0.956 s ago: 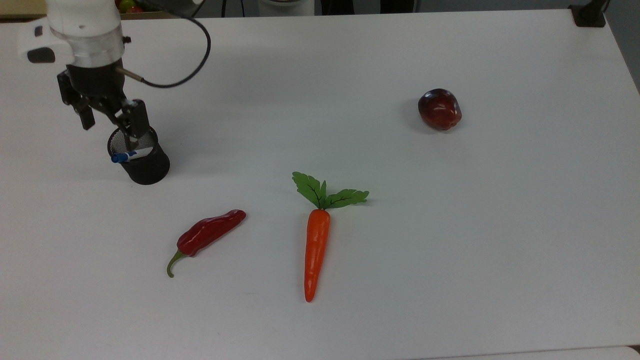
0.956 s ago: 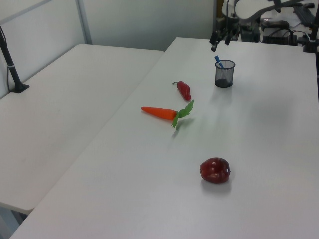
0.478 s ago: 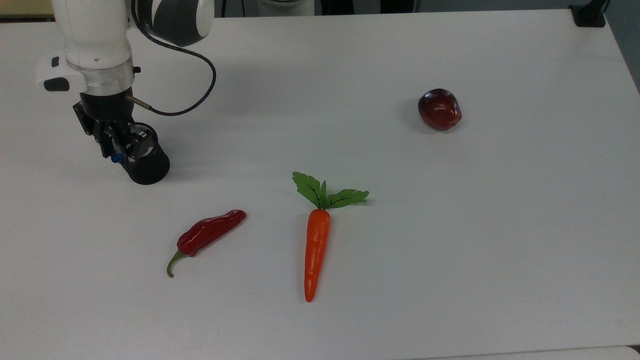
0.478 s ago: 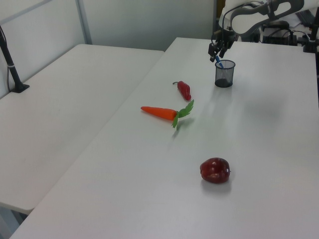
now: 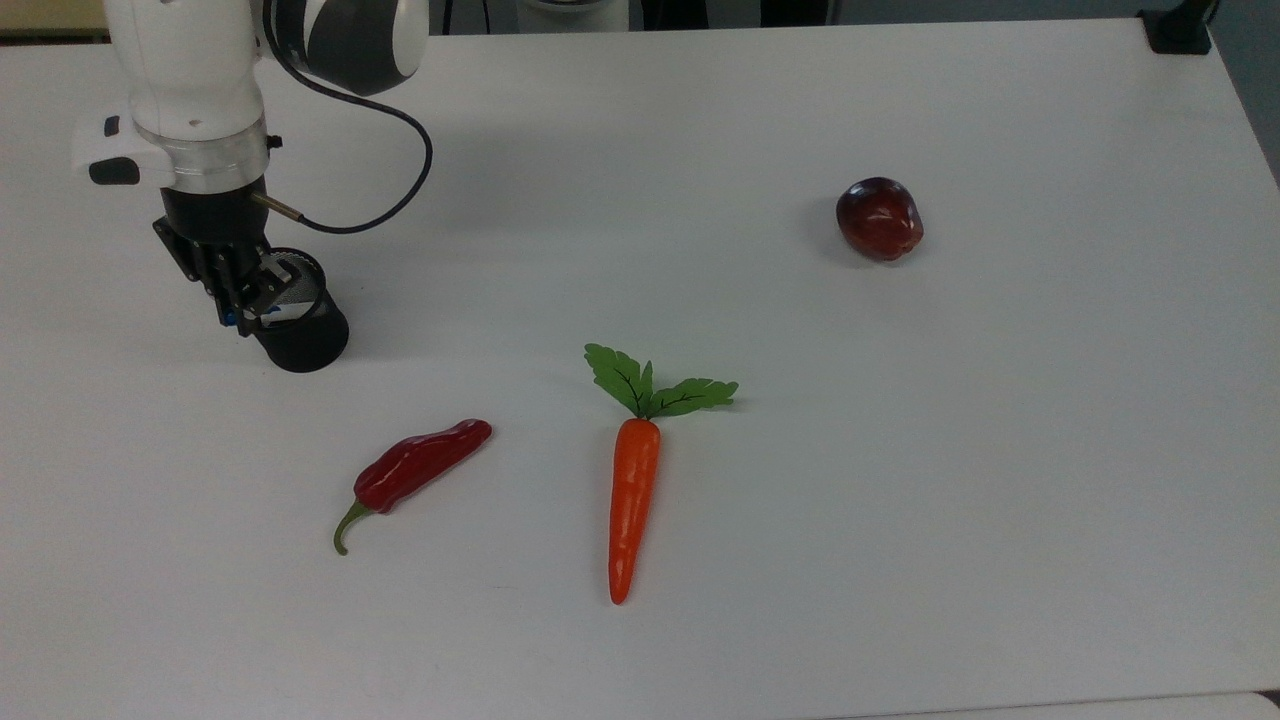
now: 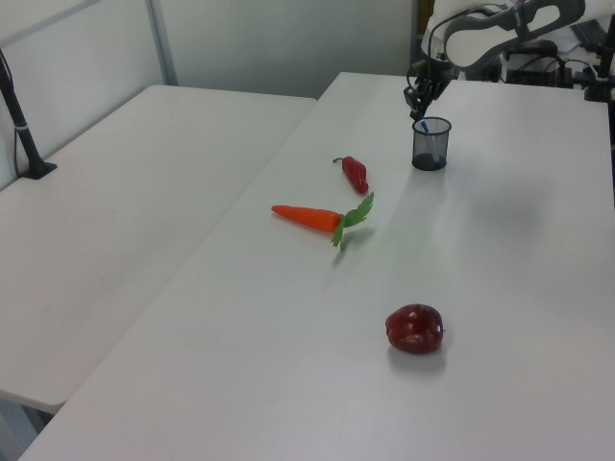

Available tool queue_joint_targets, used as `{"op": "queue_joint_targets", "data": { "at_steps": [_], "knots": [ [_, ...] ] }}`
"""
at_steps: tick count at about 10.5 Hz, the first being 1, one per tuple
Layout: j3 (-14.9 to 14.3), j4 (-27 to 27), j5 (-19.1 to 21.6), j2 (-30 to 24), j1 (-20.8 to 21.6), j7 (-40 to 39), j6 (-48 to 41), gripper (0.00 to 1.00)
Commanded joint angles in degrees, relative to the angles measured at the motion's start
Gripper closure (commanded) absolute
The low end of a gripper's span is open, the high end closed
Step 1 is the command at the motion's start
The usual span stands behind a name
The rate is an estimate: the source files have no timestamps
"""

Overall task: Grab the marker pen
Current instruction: 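Close the gripper on the blue-capped marker in the cup, then lift the marker up out of the pen cup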

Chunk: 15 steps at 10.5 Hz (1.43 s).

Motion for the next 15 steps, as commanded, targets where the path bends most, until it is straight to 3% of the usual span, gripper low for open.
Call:
{"op": "queue_joint_targets", "data": {
  "at_steps": [1,8,12,15],
  "knots": [
    [-0.30,-0.69,-0.17,-1.04,0.36,1.07,1.12,0.94],
    [-0.48,1.50,-0.17,-7.62,-0.16,0.45,-0.46,0.94],
    [0.31,6.08,-0.17,-8.51,0.63,0.72,-6.35,0.94],
    [0.75,5.73,-0.35,-10.00,6.49,0.63,-12.82,0.94]
  ]
}}
